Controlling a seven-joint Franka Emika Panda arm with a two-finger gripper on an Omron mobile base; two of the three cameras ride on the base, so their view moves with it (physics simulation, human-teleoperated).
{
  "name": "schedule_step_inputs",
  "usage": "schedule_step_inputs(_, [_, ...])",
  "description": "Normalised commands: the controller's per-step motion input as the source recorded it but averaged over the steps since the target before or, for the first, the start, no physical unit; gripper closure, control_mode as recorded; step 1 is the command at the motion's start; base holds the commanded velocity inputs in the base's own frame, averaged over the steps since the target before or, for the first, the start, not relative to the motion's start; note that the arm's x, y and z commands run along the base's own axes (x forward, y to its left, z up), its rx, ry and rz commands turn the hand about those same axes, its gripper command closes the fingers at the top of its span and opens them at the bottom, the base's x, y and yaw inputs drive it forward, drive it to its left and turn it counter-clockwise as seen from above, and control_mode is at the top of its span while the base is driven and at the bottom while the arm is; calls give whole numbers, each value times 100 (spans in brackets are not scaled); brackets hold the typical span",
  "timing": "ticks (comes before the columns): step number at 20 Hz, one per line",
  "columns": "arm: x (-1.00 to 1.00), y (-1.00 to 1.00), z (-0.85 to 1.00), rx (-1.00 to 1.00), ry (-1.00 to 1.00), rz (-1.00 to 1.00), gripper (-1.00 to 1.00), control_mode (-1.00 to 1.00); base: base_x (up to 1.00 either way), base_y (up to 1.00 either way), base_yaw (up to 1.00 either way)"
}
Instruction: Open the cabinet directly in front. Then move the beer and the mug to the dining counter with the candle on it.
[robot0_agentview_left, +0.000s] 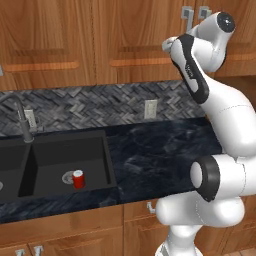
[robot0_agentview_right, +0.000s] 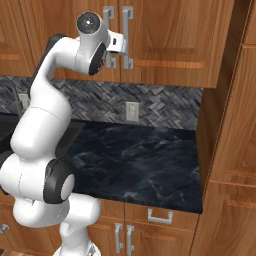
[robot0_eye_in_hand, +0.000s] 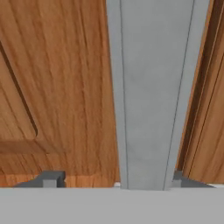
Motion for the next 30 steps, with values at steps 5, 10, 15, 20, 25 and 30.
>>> schedule_step_inputs(5, [67, 50, -69, 0, 8, 12, 100, -100, 0, 0, 0])
schedule_step_inputs(10, [71, 74, -77, 0, 9, 14, 100, -100, 0, 0, 0])
schedule_step_inputs(15, [30, 99, -70, 0, 2, 17, 100, -100, 0, 0, 0])
schedule_step_inputs(20, [0, 100, -67, 0, 0, 19, 100, -100, 0, 0, 0])
schedule_step_inputs(25, [0, 100, -60, 0, 0, 16, 100, -100, 0, 0, 0])
schedule_step_inputs(30, [-7, 100, -46, 0, 0, 12, 100, -100, 0, 0, 0])
